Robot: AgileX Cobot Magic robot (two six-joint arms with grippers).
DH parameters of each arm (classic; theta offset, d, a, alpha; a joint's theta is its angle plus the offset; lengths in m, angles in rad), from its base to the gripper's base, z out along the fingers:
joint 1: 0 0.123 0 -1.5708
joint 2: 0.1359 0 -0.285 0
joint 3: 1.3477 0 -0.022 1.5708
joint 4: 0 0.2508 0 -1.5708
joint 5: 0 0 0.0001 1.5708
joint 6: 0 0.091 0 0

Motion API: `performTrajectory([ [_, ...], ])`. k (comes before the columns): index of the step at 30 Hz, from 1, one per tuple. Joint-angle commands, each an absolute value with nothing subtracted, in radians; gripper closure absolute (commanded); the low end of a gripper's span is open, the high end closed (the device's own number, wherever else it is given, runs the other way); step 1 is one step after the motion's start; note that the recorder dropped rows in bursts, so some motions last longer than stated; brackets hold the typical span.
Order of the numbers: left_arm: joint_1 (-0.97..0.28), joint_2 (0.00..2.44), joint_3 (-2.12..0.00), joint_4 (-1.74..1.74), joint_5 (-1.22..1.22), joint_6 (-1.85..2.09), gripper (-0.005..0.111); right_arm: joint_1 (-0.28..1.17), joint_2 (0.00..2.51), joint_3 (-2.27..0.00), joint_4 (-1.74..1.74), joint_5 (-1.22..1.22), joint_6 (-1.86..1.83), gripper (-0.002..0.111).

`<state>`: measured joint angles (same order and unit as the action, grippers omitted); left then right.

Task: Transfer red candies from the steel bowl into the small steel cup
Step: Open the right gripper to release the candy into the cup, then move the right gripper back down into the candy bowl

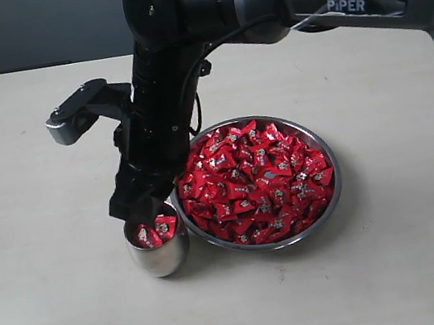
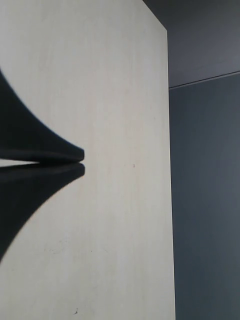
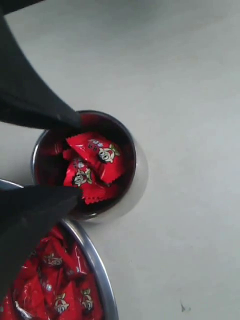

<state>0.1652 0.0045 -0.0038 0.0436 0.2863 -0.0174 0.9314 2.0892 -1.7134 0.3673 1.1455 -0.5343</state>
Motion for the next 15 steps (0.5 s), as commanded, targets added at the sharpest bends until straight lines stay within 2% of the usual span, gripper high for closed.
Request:
performTrajectory([
  [1,0.166,0.000,0.000,0.045,0.284,-0.020,0.106,0.931,2.081,-1.720,0.326,1.088,-0.472,0.098],
  [2,0.166,0.000,0.000,0.045,0.284,-0.020,0.106,0.931,2.076,-1.720,0.291,1.051,-0.410,0.110],
  [11,0.166,0.000,0.000,0.045,0.284,-0.020,0.106,0.897,1.991,-1.704,-0.076,0.804,0.109,0.108],
  [15,0.166,0.000,0.000,0.045,0.284,-0.020,0.106,0.840,1.914,-1.605,-0.104,0.692,0.161,0.108],
])
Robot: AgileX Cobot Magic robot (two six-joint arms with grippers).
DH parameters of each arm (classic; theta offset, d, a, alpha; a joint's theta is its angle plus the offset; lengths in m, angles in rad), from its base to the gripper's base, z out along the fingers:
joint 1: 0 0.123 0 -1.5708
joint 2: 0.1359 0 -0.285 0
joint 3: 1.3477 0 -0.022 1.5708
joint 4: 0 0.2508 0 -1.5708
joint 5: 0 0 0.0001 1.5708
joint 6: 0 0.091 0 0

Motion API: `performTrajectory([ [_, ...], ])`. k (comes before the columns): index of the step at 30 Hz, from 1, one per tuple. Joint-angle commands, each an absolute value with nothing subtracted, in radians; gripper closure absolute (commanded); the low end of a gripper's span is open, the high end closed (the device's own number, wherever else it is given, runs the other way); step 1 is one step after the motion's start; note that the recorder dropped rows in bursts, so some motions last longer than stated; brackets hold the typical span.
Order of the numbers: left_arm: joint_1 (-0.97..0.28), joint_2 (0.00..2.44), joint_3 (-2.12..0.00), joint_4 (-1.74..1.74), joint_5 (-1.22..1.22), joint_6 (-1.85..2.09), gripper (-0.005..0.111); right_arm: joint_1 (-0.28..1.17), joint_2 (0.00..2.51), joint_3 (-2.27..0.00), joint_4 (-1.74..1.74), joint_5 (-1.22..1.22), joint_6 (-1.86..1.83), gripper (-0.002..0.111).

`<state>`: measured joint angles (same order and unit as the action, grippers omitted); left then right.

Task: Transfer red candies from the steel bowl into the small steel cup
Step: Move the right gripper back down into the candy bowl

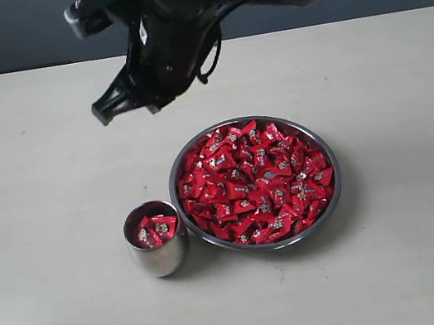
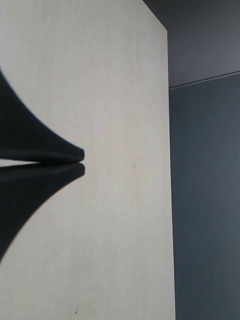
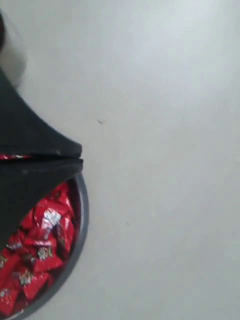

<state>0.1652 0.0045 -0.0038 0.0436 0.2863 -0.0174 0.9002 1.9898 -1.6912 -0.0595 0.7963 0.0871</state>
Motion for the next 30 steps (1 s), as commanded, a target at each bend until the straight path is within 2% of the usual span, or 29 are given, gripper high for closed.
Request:
performTrajectory([
  [1,0.166,0.000,0.000,0.045,0.284,-0.020,0.106,0.825,1.901,-1.577,-0.104,0.681,0.165,0.108],
  [5,0.166,0.000,0.000,0.045,0.284,-0.020,0.106,0.727,1.843,-1.371,-0.106,0.597,0.224,0.108],
  [13,0.166,0.000,0.000,0.045,0.284,-0.020,0.106,0.597,1.841,-1.299,-0.108,0.745,0.333,0.108],
  [18,0.166,0.000,0.000,0.045,0.284,-0.020,0.106,0.587,1.878,-1.299,-0.111,0.859,0.333,0.108],
  [27,0.166,0.000,0.000,0.045,0.284,-0.020,0.106,0.590,1.930,-1.299,0.021,0.844,0.258,0.108],
  [30,0.166,0.000,0.000,0.045,0.284,-0.020,0.106,0.590,1.930,-1.299,0.017,0.849,0.258,0.102],
])
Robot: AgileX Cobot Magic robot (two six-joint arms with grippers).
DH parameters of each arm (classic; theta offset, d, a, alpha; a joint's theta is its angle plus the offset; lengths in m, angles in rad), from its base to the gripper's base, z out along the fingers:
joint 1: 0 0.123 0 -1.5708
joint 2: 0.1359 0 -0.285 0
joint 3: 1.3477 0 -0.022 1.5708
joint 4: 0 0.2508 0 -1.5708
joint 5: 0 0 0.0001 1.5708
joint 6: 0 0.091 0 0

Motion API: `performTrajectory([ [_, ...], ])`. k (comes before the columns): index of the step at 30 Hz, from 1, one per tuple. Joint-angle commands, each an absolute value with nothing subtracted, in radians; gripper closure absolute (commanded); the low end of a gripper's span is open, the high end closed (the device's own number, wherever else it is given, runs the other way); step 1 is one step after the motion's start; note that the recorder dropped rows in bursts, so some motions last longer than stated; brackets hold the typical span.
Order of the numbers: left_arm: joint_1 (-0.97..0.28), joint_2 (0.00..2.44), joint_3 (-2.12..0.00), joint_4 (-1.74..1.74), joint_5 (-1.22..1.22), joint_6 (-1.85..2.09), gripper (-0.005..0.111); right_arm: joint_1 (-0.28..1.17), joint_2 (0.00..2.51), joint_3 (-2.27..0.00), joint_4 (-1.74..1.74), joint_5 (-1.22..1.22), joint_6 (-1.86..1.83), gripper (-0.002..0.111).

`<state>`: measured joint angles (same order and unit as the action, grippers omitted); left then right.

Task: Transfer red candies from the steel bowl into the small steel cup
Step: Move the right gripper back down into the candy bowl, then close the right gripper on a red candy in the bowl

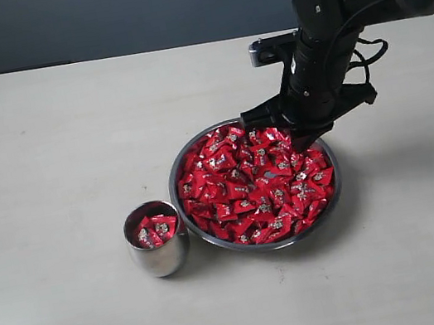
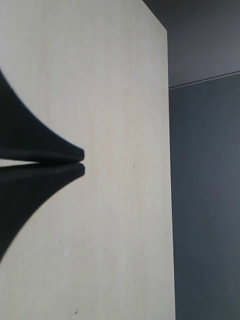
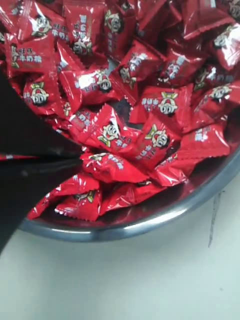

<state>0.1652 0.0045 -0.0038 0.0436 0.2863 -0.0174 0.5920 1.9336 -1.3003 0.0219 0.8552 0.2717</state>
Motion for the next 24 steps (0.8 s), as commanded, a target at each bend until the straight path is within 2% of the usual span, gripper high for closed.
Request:
performTrajectory([
  [1,0.166,0.000,0.000,0.045,0.284,-0.020,0.106,0.590,1.930,-1.299,0.017,0.850,0.258,0.098],
  [3,0.166,0.000,0.000,0.045,0.284,-0.020,0.106,0.590,1.930,-1.299,0.017,0.853,0.258,0.087],
  [4,0.166,0.000,0.000,0.045,0.284,-0.020,0.106,0.590,1.930,-1.299,0.017,0.853,0.260,0.076],
  [5,0.166,0.000,0.000,0.045,0.284,-0.020,0.106,0.590,1.930,-1.299,0.017,0.850,0.263,0.070],
  [7,0.166,0.000,0.000,0.045,0.284,-0.020,0.106,0.590,1.930,-1.299,0.017,0.840,0.265,0.065],
  [24,0.166,0.000,0.000,0.045,0.284,-0.020,0.106,0.590,2.000,-1.299,0.007,0.775,0.291,0.068],
])
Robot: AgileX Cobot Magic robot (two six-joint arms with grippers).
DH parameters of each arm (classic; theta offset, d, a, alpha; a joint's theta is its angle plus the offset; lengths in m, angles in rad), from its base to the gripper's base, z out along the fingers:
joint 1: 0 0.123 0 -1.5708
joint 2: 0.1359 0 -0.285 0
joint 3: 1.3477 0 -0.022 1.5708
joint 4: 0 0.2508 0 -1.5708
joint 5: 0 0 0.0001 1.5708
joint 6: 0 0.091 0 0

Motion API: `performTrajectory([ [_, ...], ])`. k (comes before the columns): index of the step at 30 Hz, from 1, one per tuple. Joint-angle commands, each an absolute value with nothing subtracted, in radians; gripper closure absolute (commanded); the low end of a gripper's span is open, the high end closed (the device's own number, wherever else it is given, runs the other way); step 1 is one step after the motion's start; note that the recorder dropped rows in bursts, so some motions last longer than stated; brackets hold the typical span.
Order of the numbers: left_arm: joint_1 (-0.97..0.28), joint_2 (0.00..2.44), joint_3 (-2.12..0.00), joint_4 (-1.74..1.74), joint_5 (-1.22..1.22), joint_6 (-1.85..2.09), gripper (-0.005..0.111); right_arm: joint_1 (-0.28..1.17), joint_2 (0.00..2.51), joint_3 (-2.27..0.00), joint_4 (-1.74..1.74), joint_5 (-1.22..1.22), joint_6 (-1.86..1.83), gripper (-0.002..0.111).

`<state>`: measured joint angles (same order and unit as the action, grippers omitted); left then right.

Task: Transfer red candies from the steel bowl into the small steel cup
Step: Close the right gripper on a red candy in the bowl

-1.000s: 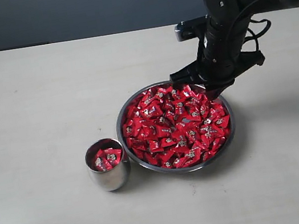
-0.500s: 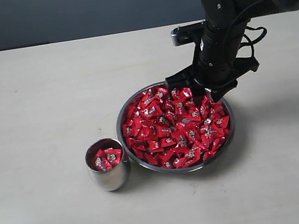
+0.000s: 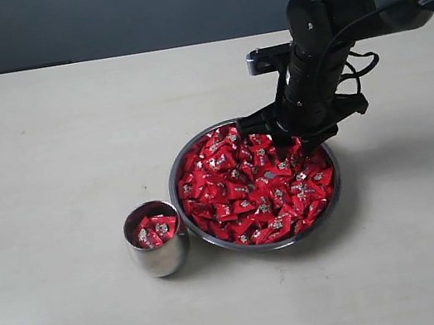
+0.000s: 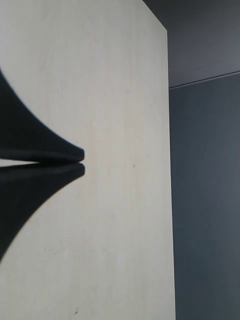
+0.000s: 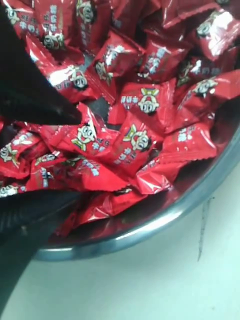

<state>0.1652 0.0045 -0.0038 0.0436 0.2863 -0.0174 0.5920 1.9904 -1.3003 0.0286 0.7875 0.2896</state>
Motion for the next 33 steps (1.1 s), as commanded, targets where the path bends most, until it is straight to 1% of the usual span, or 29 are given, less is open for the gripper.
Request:
performTrajectory([
  [1,0.166,0.000,0.000,0.045,0.284,-0.020,0.106,0.590,2.006,-1.299,0.006,0.775,0.291,0.068],
  [19,0.166,0.000,0.000,0.045,0.284,-0.020,0.106,0.590,2.051,-1.302,0.029,0.741,0.289,0.068],
  [20,0.166,0.000,0.000,0.045,0.284,-0.020,0.106,0.590,2.051,-1.302,0.029,0.740,0.289,0.071],
  [22,0.166,0.000,0.000,0.045,0.284,-0.020,0.106,0.590,2.051,-1.302,0.025,0.739,0.289,0.080],
  [26,0.166,0.000,0.000,0.045,0.284,-0.020,0.106,0.590,2.051,-1.302,0.000,0.739,0.287,0.107],
  [27,0.166,0.000,0.000,0.045,0.284,-0.020,0.106,0.590,2.051,-1.302,0.000,0.739,0.284,0.109],
  [33,0.166,0.000,0.000,0.045,0.284,-0.020,0.106,0.590,2.051,-1.302,-0.006,0.753,0.281,0.109],
])
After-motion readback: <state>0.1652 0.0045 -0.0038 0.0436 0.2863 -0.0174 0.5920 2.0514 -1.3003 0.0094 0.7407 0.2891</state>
